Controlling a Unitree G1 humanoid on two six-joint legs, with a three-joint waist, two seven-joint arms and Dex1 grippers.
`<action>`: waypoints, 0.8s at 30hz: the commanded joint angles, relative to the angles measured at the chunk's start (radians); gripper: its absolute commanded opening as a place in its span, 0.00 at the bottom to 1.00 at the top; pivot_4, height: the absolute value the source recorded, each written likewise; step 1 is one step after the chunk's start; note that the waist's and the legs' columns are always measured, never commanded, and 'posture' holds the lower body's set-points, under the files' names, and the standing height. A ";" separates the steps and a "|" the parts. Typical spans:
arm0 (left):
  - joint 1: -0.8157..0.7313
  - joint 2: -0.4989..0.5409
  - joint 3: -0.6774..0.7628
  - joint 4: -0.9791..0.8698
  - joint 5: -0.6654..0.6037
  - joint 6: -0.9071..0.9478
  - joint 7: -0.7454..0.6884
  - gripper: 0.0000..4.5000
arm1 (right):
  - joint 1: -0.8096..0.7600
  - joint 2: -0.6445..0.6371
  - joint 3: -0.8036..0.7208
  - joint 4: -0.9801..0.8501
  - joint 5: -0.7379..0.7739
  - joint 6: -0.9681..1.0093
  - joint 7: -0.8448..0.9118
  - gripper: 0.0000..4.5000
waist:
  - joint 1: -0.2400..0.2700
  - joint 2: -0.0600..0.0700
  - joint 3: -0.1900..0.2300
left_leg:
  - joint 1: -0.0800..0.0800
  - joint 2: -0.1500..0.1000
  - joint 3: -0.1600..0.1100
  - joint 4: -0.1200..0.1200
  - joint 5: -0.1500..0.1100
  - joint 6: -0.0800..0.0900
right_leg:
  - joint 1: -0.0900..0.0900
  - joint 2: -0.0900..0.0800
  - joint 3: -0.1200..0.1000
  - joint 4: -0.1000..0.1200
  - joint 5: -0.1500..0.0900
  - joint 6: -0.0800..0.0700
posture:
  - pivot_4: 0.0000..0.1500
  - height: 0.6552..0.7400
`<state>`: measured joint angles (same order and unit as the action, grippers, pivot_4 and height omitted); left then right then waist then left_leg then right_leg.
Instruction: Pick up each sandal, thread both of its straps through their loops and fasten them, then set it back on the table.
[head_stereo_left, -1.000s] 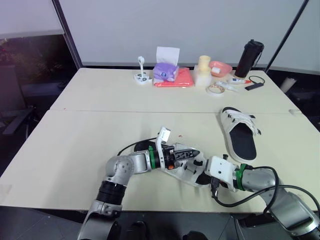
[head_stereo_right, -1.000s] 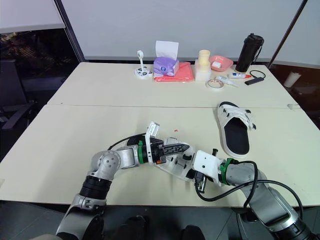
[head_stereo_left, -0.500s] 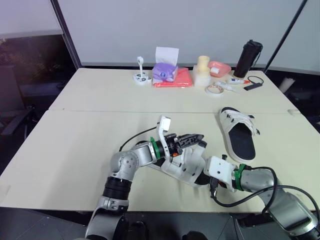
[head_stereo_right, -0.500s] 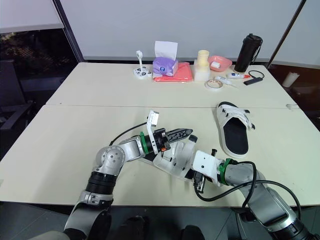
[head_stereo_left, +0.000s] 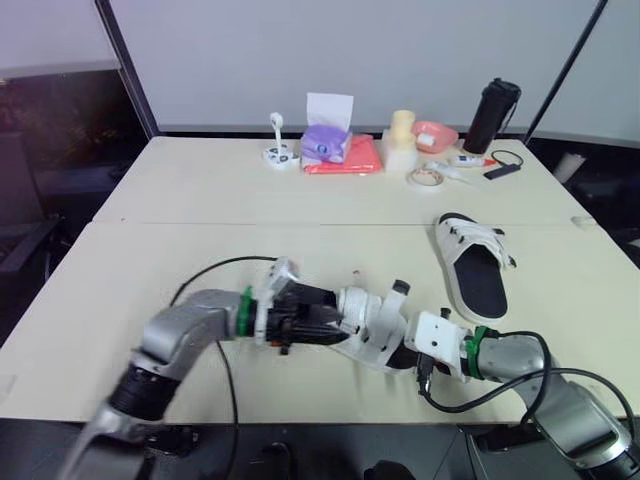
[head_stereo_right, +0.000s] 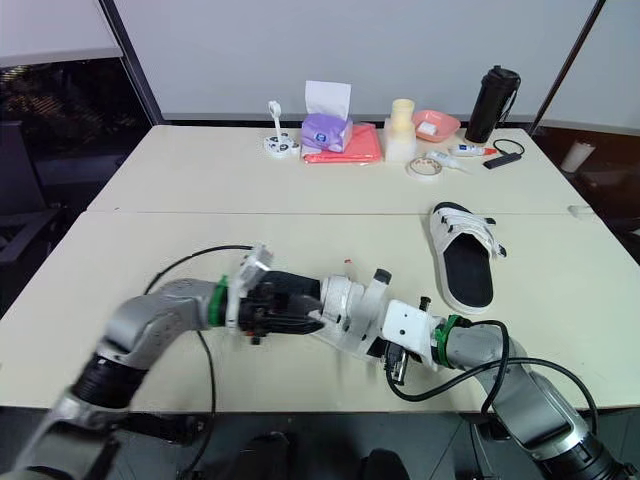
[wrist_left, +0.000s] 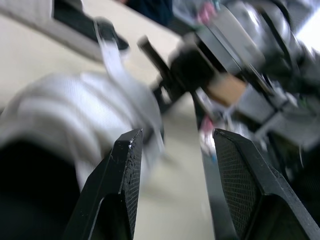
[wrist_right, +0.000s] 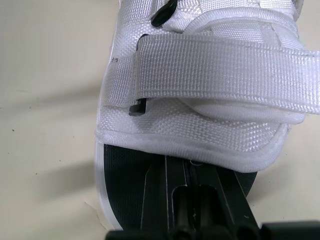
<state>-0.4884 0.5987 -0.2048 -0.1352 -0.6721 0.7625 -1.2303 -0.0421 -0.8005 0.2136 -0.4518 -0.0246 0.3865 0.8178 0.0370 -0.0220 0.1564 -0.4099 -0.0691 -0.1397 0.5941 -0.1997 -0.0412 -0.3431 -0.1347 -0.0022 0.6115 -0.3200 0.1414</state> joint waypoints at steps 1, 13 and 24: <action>-0.071 0.073 0.037 0.031 -0.020 -0.025 -0.146 0.51 | 0.035 0.010 0.082 0.132 -0.041 0.045 0.014 0.00 | -0.001 -0.001 0.000 | 0.000 0.000 0.000 0.000 0.000 0.000 | 0.000 0.000 0.000 0.000 0.000 0.000 | 1.00 1.00; -0.506 -0.144 -0.003 0.690 0.201 -0.235 -0.225 0.51 | -0.018 0.033 0.085 0.189 -0.054 0.016 0.017 0.00 | -0.028 -0.005 0.001 | -0.001 -0.002 0.000 -0.001 0.001 0.001 | -0.004 0.002 0.000 0.002 0.001 0.000 | 1.00 1.00; -0.586 -0.417 -0.064 0.887 0.367 -0.398 -0.213 0.51 | -0.016 0.026 0.081 0.179 -0.055 0.020 0.007 0.00 | -0.032 -0.007 0.003 | -0.001 -0.002 0.001 -0.001 0.002 0.004 | -0.005 0.003 0.000 0.005 0.003 0.005 | 1.00 1.00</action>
<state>-1.0377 0.1993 -0.2797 0.7476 -0.3169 0.3927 -1.4522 -0.1030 -0.7630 0.2471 -0.3949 -0.0246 0.3416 0.8303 0.0048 -0.0291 0.1593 -0.4108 -0.0715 -0.1385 0.5936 -0.1974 -0.0374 -0.3485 -0.1322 -0.0024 0.6164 -0.3168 0.1463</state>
